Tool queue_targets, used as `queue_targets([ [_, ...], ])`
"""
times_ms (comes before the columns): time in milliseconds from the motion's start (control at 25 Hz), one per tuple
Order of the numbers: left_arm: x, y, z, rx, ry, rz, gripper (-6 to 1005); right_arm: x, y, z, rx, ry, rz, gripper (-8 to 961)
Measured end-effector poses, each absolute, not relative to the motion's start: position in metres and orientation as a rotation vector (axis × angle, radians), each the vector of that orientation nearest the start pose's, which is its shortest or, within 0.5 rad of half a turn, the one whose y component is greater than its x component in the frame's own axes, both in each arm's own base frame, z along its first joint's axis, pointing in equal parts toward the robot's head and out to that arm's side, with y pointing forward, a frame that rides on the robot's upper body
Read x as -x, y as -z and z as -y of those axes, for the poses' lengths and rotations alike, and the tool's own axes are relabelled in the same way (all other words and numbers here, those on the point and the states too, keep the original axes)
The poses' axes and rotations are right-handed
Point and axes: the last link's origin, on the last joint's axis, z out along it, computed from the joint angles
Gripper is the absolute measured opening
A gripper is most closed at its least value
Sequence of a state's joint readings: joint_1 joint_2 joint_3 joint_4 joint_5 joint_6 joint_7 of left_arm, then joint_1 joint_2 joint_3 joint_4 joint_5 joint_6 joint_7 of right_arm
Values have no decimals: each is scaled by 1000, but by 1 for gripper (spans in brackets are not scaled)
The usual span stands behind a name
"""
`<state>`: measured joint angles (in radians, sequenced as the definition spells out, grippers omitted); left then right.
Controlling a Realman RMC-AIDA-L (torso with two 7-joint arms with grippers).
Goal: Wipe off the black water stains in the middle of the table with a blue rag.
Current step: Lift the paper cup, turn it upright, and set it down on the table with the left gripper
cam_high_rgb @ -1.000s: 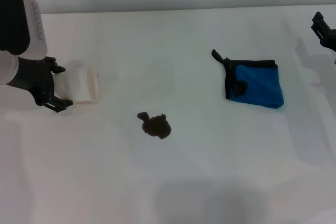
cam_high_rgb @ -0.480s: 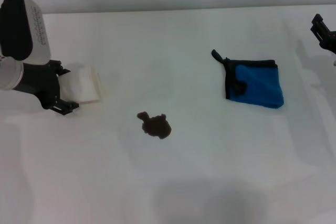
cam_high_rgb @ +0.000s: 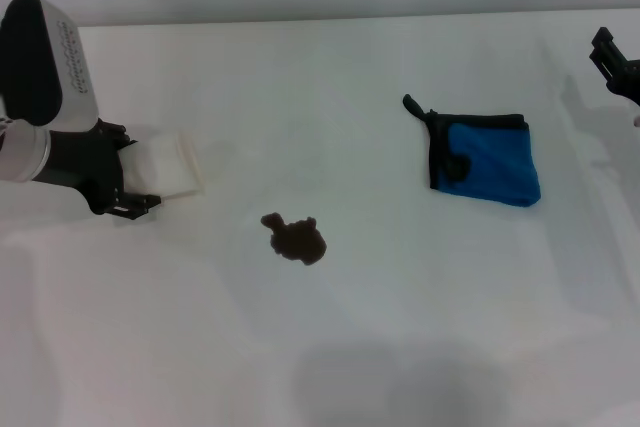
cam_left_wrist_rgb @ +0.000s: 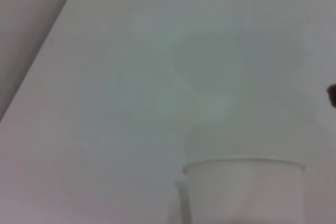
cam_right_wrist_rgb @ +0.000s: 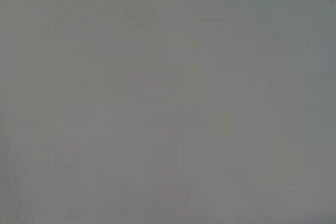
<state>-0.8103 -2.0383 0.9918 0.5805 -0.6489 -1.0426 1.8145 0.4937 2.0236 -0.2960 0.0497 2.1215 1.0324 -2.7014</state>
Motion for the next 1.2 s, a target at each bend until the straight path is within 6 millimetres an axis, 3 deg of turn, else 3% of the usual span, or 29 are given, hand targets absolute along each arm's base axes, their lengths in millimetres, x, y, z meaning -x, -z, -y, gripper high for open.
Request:
queue_targets([
  [80,254,27,-416,2756,-387,-24,730,-383,-19,-336,1429,-672,-876,769],
  [320,243,27,-414,2735,-182,61,707,-386,-19,-332,1423,-663,-882,769],
  [640,245,22,-402,2590,168,174,687,-387,-19,-332,1418,-663,-887,769],
  [680,251,22,-398,2516,302,250,687,-387,-19,-332,1417,-663,-887,769],
  [920,273,23,-380,2280,584,383,686,-386,-20,-334,1416,-664,-885,769],
  [1200,301,32,-367,2013,677,566,687,-387,-23,-335,1409,-663,-880,768],
])
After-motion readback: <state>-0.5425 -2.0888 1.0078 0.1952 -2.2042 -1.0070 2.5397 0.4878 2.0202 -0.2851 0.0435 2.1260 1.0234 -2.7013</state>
